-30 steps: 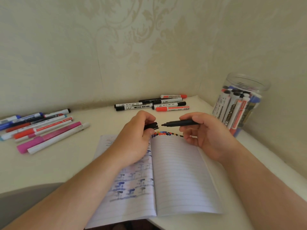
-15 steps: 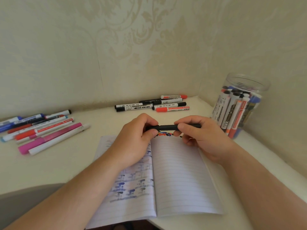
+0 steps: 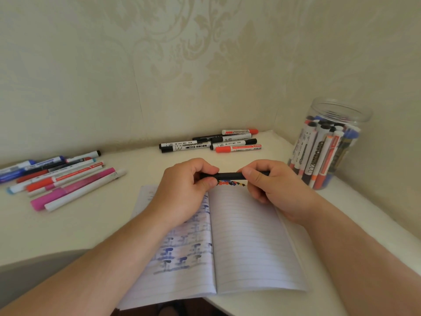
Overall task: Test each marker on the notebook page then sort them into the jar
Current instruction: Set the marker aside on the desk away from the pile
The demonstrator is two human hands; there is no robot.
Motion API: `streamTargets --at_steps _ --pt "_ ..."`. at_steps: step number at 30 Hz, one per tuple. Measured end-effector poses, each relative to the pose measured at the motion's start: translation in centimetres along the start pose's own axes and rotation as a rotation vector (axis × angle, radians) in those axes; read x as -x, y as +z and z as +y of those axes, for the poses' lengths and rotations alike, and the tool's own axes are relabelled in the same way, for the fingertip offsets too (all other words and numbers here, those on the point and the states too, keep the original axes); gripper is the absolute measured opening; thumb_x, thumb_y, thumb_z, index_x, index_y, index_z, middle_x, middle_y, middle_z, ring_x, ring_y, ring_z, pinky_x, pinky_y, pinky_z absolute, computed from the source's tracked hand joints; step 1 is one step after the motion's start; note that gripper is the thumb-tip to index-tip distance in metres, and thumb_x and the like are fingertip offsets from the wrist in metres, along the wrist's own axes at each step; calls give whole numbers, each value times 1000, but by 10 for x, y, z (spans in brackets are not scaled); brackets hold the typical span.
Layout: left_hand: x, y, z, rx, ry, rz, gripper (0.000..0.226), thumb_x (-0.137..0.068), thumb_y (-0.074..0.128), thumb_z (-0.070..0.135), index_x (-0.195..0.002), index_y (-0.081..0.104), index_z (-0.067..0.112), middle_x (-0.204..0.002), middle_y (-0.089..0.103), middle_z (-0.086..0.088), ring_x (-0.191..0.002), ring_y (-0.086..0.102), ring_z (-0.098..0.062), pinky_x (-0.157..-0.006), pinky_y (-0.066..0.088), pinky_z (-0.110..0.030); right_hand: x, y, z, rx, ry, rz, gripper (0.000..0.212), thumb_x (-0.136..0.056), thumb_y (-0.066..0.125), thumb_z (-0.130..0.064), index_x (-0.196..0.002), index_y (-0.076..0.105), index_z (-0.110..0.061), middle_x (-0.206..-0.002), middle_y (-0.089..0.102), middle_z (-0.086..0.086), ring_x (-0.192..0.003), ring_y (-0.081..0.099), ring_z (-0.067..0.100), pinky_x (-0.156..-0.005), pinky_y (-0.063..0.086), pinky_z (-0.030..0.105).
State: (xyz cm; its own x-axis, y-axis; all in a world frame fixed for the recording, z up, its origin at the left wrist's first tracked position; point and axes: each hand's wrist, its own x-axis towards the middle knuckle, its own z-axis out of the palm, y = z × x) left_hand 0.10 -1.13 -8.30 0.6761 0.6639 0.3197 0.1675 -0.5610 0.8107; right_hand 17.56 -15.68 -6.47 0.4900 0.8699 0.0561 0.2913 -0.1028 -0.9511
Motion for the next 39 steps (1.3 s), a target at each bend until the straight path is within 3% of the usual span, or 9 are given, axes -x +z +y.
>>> streamTargets --at_steps 3,6,9,14,20,25,28,33,39 --pt "3 3 5 -104 59 -27 19 -91 77 27 -101 75 43 -99 74 20 -94 65 5 -88 47 -14 -1 3 2 24 -21 3 21 -104 63 -27 -98 71 -8 -60 58 7 -54 43 16 -52 37 28" --pt "4 6 16 -312 210 -109 23 -98 66 38 -120 73 38 -104 71 14 -99 58 -7 -89 46 -28 -1 8 5 95 -54 102 17 -97 70 -39 -101 69 -23 -62 58 -1 -54 46 10 -53 39 24" --pt "1 -18 18 -481 283 -56 20 -97 65 40 -114 75 38 -99 72 14 -97 55 -15 -88 44 -35 4 8 9 130 -66 125 22 -94 71 -48 -112 61 -42 -62 56 -7 -55 49 8 -54 42 22" --pt "2 -123 -27 -610 64 175 18 -91 75 33 -108 80 30 -96 78 4 -90 68 -24 -76 48 -33 10 20 12 675 -176 73 7 -94 68 -42 -87 68 -41 -69 63 -20 -64 57 4 -62 47 28" --pt "36 -214 -89 -898 -197 274 23 -91 74 32 -110 79 21 -99 72 -8 -96 63 -33 -82 50 -40 15 28 5 895 -177 34 12 -99 57 -46 -88 60 -43 -69 62 -14 -68 57 4 -64 51 35" --pt "45 -223 -103 -933 -151 329 20 -89 74 27 -106 80 18 -97 70 -8 -95 62 -34 -83 51 -42 17 32 2 878 -178 46 13 -101 55 -48 -90 61 -42 -67 62 -12 -67 57 4 -64 51 37" --pt "46 -216 -105 -976 -109 369 28 -92 65 39 -110 76 22 -101 70 -6 -97 60 -36 -86 49 -46 19 29 3 621 -222 120 19 -100 50 -54 -96 61 -39 -64 62 -8 -62 55 8 -63 47 37" --pt "42 -197 -92 -1015 -49 383 36 -84 52 53 -105 74 33 -108 68 1 -100 55 -35 -86 46 -46 20 28 0 552 -210 186 19 -90 71 -40 -104 58 -41 -74 59 -6 -72 57 8 -66 45 28" --pt "-20 -133 -57 -853 -1 141 23 -85 66 30 -106 76 35 -118 66 2 -112 56 -31 -98 47 -43 19 29 0 649 -197 293 13 -90 68 -27 -79 64 -33 -68 59 -9 -69 56 7 -62 47 33"
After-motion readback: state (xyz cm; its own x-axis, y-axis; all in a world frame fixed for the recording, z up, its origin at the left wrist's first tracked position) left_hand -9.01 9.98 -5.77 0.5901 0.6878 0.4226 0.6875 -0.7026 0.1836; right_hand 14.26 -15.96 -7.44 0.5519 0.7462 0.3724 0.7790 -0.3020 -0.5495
